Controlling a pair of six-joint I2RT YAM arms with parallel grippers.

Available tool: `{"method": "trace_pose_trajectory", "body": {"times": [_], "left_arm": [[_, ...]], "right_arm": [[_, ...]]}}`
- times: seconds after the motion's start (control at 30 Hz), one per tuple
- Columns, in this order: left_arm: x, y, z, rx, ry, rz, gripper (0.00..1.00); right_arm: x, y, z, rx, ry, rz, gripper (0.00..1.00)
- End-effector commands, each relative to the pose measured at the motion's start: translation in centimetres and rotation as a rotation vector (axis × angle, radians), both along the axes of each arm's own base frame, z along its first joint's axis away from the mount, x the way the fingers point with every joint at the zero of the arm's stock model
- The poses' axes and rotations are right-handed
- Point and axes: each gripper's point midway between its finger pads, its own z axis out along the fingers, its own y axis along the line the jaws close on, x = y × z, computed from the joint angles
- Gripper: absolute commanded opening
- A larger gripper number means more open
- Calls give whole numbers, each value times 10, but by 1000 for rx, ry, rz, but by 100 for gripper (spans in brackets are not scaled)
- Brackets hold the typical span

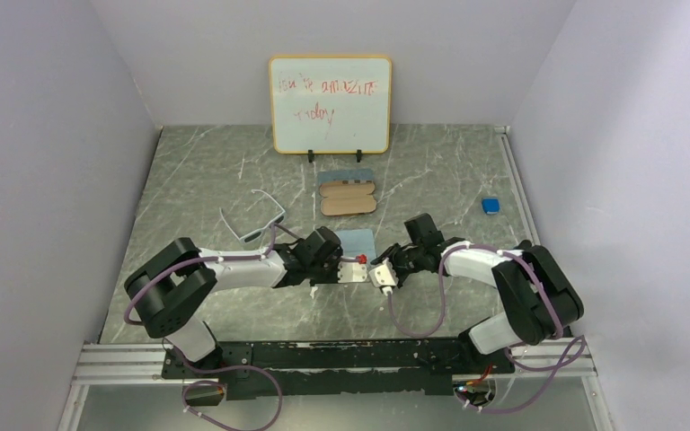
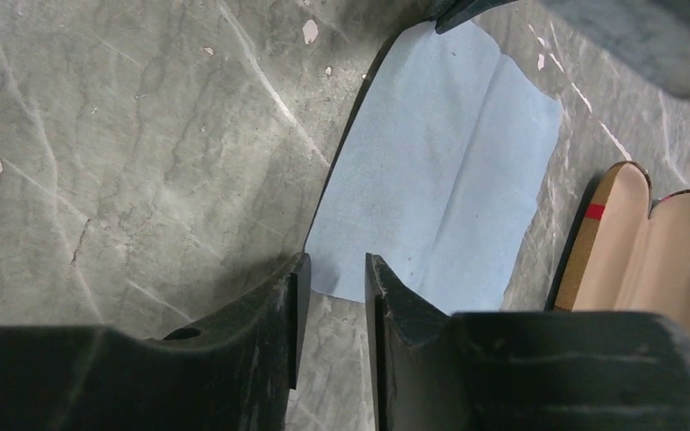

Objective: Organize the sunglasses
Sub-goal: Fold the glasses cleaning cloth at the center of the board.

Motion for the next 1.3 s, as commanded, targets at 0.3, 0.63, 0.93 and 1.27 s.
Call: {"method": "trace_pose_trajectory", "body": {"times": [0.3, 0.63, 0.93, 1.27], "left_arm": [[5, -19, 27, -103, -42, -24, 5], [14, -22, 40, -154, -40, 11, 5], [15, -23, 46, -185, -14, 21, 5], [12, -21, 41, -181, -4, 20, 5]], "right_arm": [[-10, -12, -25, -122, 78, 11, 5], [1, -3, -5, -57, 94, -51, 0], [4, 5, 16, 1, 108, -56, 2], [-11, -1, -7, -50, 131, -9, 40]]}}
